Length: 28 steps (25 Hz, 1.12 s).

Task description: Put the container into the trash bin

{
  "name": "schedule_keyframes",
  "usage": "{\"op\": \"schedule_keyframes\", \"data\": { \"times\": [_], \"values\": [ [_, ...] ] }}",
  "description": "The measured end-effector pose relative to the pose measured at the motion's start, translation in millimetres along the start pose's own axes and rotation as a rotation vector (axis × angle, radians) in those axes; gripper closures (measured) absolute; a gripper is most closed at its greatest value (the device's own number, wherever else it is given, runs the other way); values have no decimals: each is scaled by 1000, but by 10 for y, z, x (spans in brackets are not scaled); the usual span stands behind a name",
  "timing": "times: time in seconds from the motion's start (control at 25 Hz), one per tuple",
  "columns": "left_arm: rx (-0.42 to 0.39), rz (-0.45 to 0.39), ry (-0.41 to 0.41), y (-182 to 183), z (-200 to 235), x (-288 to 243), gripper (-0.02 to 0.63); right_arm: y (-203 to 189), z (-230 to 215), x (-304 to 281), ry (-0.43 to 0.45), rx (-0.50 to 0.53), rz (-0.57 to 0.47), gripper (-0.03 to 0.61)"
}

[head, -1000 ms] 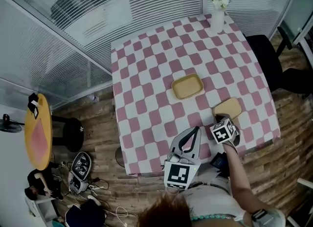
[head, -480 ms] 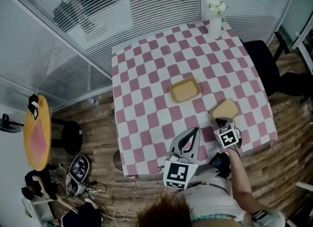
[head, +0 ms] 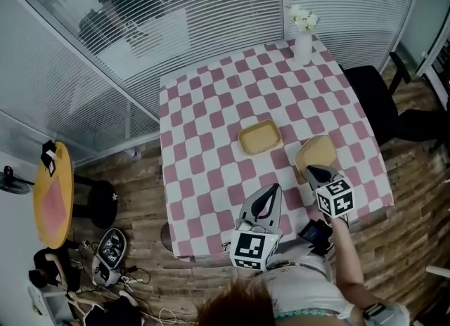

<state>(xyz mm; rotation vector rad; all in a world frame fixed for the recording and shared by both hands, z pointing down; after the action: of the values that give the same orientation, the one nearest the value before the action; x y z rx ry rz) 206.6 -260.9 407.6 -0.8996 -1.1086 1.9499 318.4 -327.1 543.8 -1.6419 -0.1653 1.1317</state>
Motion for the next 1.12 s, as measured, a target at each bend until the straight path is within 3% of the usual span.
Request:
{"op": "schedule_keyframes", "data": {
  "times": [0.28, 0.64, 1.12],
  "values": [
    [-4, -53, 43, 81, -22, 9, 607, 563, 16, 416, 28, 19, -188, 577],
    [-3, -132, 106, 233, -98, 76, 607, 1182, 1, 947, 141, -36, -451, 578],
    [-38, -200, 218, 330, -206, 153, 607, 1481, 104, 1131, 308, 10, -565, 578]
  ]
}}
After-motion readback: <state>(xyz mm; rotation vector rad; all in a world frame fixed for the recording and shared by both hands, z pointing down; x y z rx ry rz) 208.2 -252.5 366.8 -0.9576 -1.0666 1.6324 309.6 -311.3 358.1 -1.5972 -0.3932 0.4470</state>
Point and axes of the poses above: the fingertips, and each gripper's own axes: x backward along the fingers, z to its left, y out of its top, the point moved 1 cm from there along x, backward along the fingers, and after that the axes turned 14 degrees about x, right-handed, at the moved point
